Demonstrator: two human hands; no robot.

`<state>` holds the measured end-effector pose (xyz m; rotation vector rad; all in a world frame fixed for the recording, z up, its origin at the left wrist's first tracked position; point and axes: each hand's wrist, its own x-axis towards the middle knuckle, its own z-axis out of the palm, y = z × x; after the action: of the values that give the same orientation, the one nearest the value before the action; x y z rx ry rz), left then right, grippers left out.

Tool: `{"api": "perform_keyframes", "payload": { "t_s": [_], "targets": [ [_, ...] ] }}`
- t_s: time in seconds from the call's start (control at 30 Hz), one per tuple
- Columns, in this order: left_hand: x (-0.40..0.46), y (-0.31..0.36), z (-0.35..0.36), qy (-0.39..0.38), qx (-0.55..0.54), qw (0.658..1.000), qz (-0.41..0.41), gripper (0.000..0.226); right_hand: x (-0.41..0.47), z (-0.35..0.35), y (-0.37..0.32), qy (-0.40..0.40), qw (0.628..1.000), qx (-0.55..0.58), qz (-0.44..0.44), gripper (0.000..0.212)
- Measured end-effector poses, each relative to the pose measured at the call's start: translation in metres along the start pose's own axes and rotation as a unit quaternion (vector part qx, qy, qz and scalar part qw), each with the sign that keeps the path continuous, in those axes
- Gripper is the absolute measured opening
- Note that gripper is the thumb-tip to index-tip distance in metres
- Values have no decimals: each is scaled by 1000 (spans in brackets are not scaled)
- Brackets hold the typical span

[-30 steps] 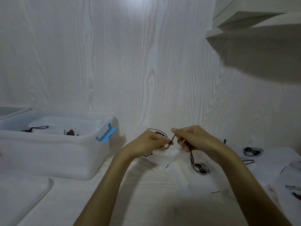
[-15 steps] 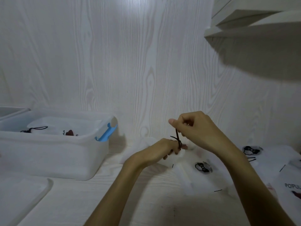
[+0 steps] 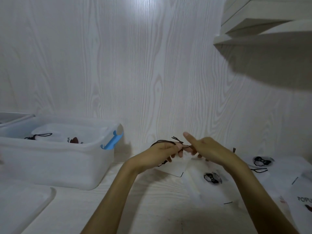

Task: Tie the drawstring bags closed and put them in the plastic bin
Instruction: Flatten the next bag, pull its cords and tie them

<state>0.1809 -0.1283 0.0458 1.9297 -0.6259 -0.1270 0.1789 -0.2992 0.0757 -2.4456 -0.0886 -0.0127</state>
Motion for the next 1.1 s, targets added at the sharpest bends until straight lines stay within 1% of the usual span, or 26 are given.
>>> {"api": "perform_keyframes", "payload": {
  "t_s": [0.03,0.07,0.13,0.17,0.2,0.23,0.27,0.3,0.37,0.4,0.47,0.5,0.53,0.6,0.67,0.7,0.73,0.77,0.8,0.87,0.93,0.97,1.03,1.1],
  "targets": [
    [-1,1,-2,3,-3,1000,-3,36,-1,2,-1,-23,1000,22,-1,58],
    [-2,2,-3,1,-7,1000,-1,34,-2,4,-1,-22,998,55,-17,53],
    [-3,3,-5,-7,-12,1000,6,34,-1,8,-2,6,989,133,-55,39],
    [-3,3,-6,-12,-11,1000,6,35,-1,9,-2,10,981,185,-61,33],
    [-4,3,-7,-18,-7,1000,4,36,0,11,-4,1,964,259,-56,29],
    [-4,3,-6,-22,-3,1000,-1,38,1,11,-5,-20,934,356,-37,26],
    [-4,3,-6,-26,1,1000,-9,39,2,10,-5,-43,885,463,-8,24],
    [-4,2,-5,-30,3,999,-17,40,3,7,-5,-63,840,539,15,24],
    [-4,2,-5,-37,0,999,-25,36,2,2,-5,-84,779,620,44,26],
    [-5,3,-6,-37,-7,999,-23,33,2,0,-4,-87,750,654,46,27],
    [-5,4,-8,-27,-41,999,-16,31,3,-4,-2,-101,681,725,40,27],
    [-5,4,-9,-14,-58,998,-19,30,2,-6,-2,-97,679,727,29,27],
    [-5,3,-10,4,-69,997,-27,30,3,-10,1,-83,705,704,15,28],
    [-8,0,-16,38,-70,996,-44,29,3,-16,6,-39,793,608,-18,29],
    [-12,-3,-23,54,-79,994,-45,26,-1,-23,7,-6,894,445,-46,26],
    [-13,-3,-26,57,-87,994,-41,24,-5,-24,5,-8,937,346,-53,23],
    [-15,-2,-27,59,-91,993,-37,23,-8,-23,2,-22,968,245,-57,22],
    [-16,0,-28,61,-91,993,-34,21,-12,-20,-1,-41,986,152,-63,24],
    [-16,1,-27,64,-90,993,-33,20,-14,-15,-5,-57,993,79,-73,26],
    [-17,2,-27,81,-97,991,-31,18,-16,-7,-11,-52,992,2,-114,25],
    [-19,2,-29,107,-116,987,-28,18,-17,-5,-14,-21,989,-12,-144,20],
    [-21,2,-30,118,-122,985,-27,18,-18,-7,-15,-25,988,-7,-150,19],
    [-23,3,-32,122,-130,984,-27,18,-24,-10,-19,-80,985,-5,-154,17],
    [-25,5,-32,109,-133,985,-27,19,-33,-14,-24,-154,975,-40,-152,18]
  ]
}}
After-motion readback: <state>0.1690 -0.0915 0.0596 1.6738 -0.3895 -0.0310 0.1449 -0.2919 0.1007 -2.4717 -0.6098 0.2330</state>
